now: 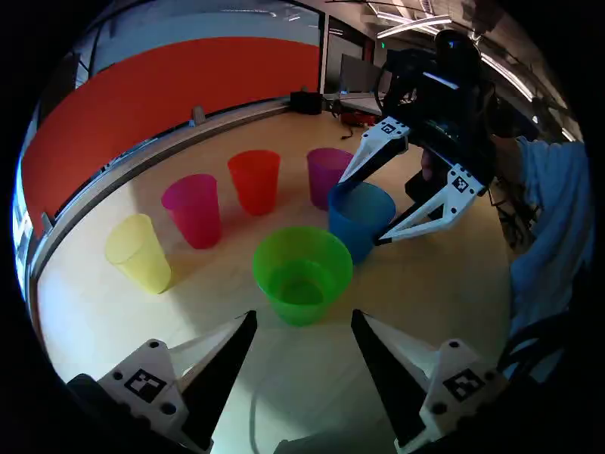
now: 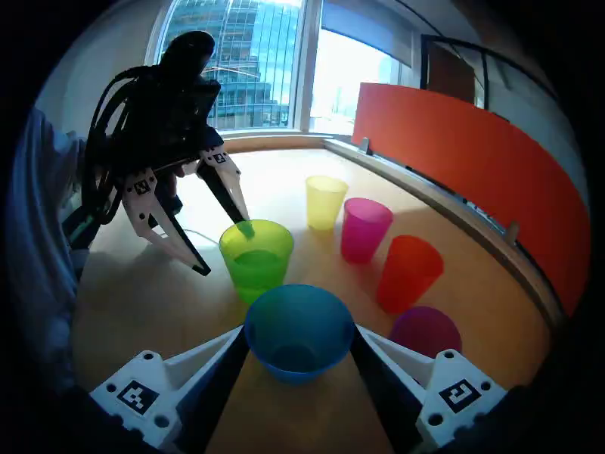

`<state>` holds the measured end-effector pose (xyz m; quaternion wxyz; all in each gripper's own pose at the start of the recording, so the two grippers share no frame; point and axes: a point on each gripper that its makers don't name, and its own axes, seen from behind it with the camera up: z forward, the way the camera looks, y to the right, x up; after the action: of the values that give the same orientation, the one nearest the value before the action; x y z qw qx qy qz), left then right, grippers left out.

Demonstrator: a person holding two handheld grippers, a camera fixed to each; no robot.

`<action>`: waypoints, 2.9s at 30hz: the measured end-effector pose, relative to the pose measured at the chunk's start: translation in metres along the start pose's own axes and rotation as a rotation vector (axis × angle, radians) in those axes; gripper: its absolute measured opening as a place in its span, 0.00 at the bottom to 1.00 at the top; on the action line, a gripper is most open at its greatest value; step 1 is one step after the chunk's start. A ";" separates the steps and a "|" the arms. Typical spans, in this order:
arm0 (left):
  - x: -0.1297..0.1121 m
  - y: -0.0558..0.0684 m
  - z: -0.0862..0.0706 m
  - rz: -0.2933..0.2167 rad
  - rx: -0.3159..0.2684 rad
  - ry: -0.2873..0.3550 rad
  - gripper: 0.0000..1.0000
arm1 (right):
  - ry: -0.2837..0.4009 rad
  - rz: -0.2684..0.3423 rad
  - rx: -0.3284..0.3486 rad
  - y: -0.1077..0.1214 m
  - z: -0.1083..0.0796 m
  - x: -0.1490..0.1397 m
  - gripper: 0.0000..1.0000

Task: Pour water

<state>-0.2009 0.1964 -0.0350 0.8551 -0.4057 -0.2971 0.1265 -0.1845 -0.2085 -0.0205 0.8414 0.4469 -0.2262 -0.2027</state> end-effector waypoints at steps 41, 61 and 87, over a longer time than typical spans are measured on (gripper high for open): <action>-0.002 -0.005 -0.066 -0.087 0.216 0.145 0.93 | 0.068 0.142 -0.250 0.010 -0.105 -0.029 1.00; 0.033 -0.052 -0.139 -0.181 0.505 0.453 0.92 | 0.294 0.282 -0.611 0.072 -0.169 0.002 1.00; 0.069 -0.078 -0.197 -0.182 0.778 0.672 0.92 | 0.571 0.384 -1.041 0.115 -0.242 0.031 1.00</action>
<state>-0.0277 0.0566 -0.0441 0.9983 -0.0487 0.0288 0.0154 -0.0078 -0.0059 -0.0380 0.9976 -0.0337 0.0596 -0.0041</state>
